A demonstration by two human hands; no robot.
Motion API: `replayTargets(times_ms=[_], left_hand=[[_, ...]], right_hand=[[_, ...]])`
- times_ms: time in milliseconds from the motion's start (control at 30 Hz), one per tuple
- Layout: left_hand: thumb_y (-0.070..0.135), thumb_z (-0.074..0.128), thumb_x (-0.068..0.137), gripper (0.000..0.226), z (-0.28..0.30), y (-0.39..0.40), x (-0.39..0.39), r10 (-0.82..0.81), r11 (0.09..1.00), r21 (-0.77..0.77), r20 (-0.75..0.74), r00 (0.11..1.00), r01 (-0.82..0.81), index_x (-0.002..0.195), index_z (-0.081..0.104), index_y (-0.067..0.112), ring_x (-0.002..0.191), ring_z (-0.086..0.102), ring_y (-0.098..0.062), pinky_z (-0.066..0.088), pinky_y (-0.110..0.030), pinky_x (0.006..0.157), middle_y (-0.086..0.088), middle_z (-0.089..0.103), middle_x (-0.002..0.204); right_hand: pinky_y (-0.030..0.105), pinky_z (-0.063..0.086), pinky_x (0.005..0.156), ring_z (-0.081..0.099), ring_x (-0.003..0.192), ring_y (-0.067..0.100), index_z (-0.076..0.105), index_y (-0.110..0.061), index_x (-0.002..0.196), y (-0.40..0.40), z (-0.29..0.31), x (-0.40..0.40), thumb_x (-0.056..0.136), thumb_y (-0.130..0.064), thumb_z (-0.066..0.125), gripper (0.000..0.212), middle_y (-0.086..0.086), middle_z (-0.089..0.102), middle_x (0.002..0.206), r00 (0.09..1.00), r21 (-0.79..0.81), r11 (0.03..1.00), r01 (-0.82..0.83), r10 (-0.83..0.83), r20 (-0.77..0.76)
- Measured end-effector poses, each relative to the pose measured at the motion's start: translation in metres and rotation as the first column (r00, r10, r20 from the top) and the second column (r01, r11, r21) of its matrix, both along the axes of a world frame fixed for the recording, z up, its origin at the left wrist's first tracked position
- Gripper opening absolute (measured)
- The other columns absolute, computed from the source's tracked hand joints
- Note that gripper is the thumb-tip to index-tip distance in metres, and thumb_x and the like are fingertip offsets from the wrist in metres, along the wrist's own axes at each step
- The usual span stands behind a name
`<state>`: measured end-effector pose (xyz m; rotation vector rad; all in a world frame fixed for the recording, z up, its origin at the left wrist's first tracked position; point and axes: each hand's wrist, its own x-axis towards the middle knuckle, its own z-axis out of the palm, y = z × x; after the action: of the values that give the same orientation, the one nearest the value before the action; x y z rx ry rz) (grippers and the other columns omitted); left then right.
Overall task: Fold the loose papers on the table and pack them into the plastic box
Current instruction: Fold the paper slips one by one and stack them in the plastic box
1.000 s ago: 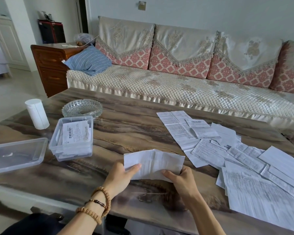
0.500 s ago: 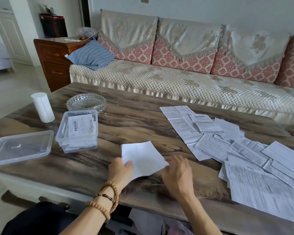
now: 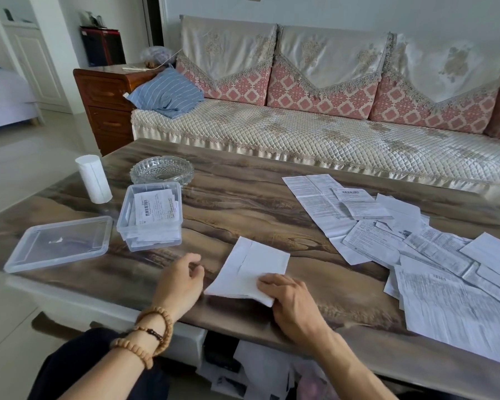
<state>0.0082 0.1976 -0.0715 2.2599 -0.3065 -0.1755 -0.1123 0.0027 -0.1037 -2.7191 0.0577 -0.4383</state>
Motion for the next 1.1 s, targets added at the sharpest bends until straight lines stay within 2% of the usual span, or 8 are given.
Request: replayTargets(times_ms=[200,367,467,600,733,833,967,1100], left_hand=[[-0.004,0.051,0.083,0.058,0.007,0.021,0.006,-0.482,0.858,0.253,0.089,0.872,0.448,0.130,0.057,0.029,0.130,0.036,-0.001,0.023,-0.018,0.113,0.018,0.048,0.131],[0.045,0.068,0.084,0.067,0.000,0.008,0.002,-0.634,0.744,0.330,0.076,0.769,0.581,0.144,0.038,0.040,0.141,0.005,0.005,0.009,-0.028,0.118,0.030,0.027,0.146],[0.060,0.050,0.088,0.055,-0.005,-0.006,-0.005,-0.694,0.688,0.386,0.104,0.712,0.615,0.140,0.046,0.040,0.139,0.020,0.001,0.019,-0.028,0.117,0.025,0.038,0.144],[0.048,0.053,0.095,0.046,-0.003,-0.015,-0.005,-0.555,0.812,0.251,0.053,0.830,0.527,0.125,0.062,0.015,0.116,0.055,-0.014,0.040,-0.022,0.094,0.009,0.056,0.120],[0.058,0.049,0.084,0.056,0.002,-0.027,-0.001,-0.482,0.864,0.146,-0.039,0.875,0.482,0.087,0.067,0.006,0.082,0.067,-0.019,0.054,-0.037,0.076,-0.002,0.072,0.087],[0.038,0.058,0.090,0.042,0.001,-0.042,-0.001,-0.334,0.920,0.212,-0.007,0.942,0.328,0.062,0.049,0.008,0.060,0.053,-0.021,0.039,-0.032,0.056,-0.002,0.054,0.061],[0.038,0.059,0.089,0.030,0.005,-0.054,0.004,-0.275,0.917,0.288,-0.038,0.961,0.274,0.079,0.060,0.010,0.080,0.064,-0.025,0.049,-0.032,0.068,-0.007,0.066,0.084],[0.042,0.054,0.092,0.029,0.004,-0.053,0.007,-0.279,0.908,0.306,-0.062,0.958,0.285,0.089,0.057,0.013,0.088,0.062,-0.025,0.051,-0.033,0.074,-0.005,0.065,0.094]], right_hand=[[0.024,0.043,0.104,0.055,0.121,0.003,0.072,-0.016,0.114,-0.016,0.006,-0.006,0.083,-0.007,0.052,0.038,-0.003,0.066,0.127,0.995,0.172,0.981,-0.086,0.092,-0.029],[0.025,0.022,0.116,0.037,0.125,-0.017,0.067,-0.025,0.123,-0.025,0.006,-0.008,0.094,-0.019,0.061,0.030,-0.018,0.056,0.132,0.987,0.221,0.973,-0.058,0.089,-0.136],[0.018,0.018,0.114,0.037,0.129,-0.015,0.067,-0.039,0.119,-0.028,0.012,-0.008,0.093,-0.013,0.061,0.037,-0.032,0.050,0.127,0.959,0.272,0.958,-0.087,0.154,-0.237],[0.026,0.050,0.083,0.059,0.087,-0.010,0.074,-0.023,0.086,-0.030,0.032,-0.010,0.081,-0.029,0.066,0.011,-0.031,0.066,0.098,0.942,0.432,0.895,0.113,0.041,-0.332],[0.018,0.027,0.044,0.030,0.041,0.004,0.048,-0.021,0.038,-0.018,0.047,-0.006,0.090,-0.031,0.067,0.056,-0.014,0.035,0.039,0.927,0.469,0.826,0.311,-0.154,-0.342],[0.029,0.036,0.058,0.050,0.063,0.016,0.050,-0.020,0.059,-0.006,0.043,0.011,0.091,-0.033,0.061,0.037,-0.007,0.053,0.061,0.893,0.380,0.812,0.442,-0.358,-0.275],[0.038,0.040,0.085,0.055,0.107,0.037,0.057,-0.006,0.111,0.006,0.035,0.036,0.100,-0.030,0.041,0.031,0.016,0.063,0.116,0.824,0.205,0.817,0.538,-0.459,-0.332],[0.041,0.038,0.090,0.052,0.113,0.039,0.051,-0.005,0.111,0.003,0.036,0.047,0.102,-0.025,0.031,0.029,0.019,0.059,0.125,0.821,0.147,0.846,0.513,-0.434,-0.370]])
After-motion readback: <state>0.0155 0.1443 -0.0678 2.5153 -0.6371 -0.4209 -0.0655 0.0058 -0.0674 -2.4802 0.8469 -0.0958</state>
